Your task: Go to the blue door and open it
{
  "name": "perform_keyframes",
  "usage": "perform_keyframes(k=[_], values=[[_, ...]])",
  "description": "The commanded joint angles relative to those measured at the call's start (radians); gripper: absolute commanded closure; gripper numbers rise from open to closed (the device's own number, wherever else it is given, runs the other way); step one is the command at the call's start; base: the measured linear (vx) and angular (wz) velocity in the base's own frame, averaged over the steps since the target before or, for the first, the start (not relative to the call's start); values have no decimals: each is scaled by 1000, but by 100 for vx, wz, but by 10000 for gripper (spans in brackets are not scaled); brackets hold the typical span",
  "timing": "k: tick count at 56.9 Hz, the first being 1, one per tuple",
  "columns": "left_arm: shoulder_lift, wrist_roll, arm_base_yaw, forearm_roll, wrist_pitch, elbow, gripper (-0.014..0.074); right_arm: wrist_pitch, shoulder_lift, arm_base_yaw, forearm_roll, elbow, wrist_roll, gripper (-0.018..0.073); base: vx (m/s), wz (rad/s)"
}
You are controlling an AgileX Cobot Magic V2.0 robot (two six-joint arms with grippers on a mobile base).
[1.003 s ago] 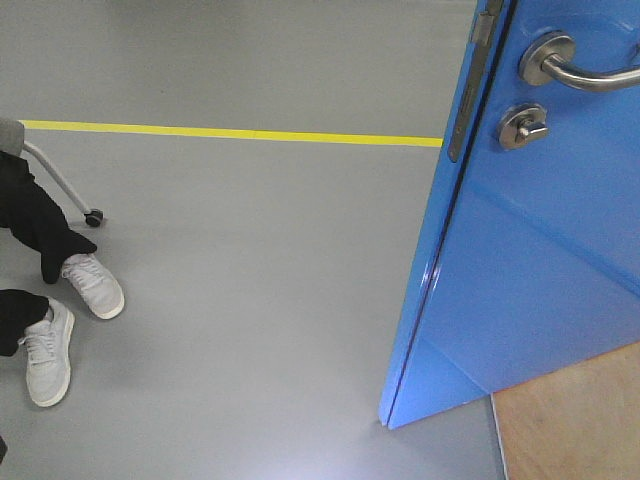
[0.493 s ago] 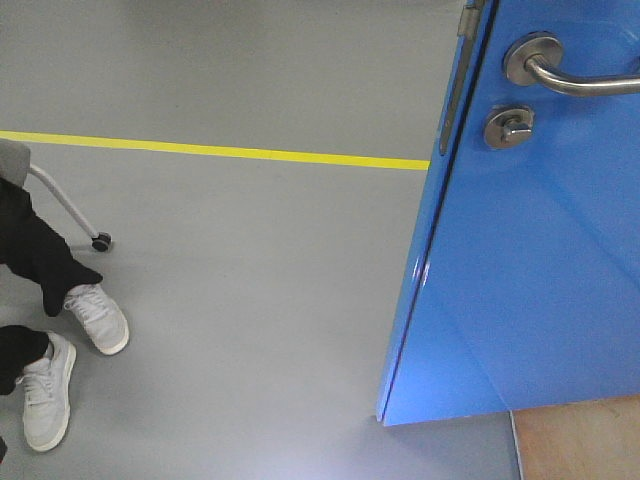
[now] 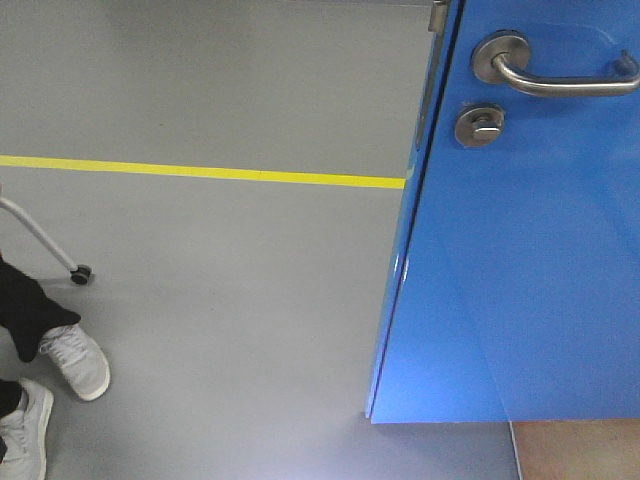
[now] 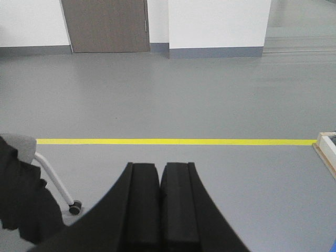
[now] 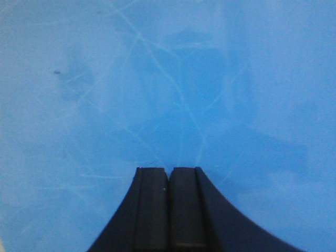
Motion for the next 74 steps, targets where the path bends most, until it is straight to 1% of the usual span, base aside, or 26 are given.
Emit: perform_keyframes(k=[1, 36, 56, 74], values=[[-12, -7, -6, -3, -85, -26, 524, -73, -17, -5, -6, -30, -5, 547, 25, -8], [-12, -7, -6, -3, -85, -26, 524, -73, -7, -5, -6, -30, -5, 547, 19, -7], [-12, -7, -6, -3, -85, -26, 524, -73, 48, -5, -6, -30, -5, 547, -5, -1], [-12, -7, -6, -3, -85, -26, 524, -73, 142, -5, -6, -30, -5, 547, -16, 0]])
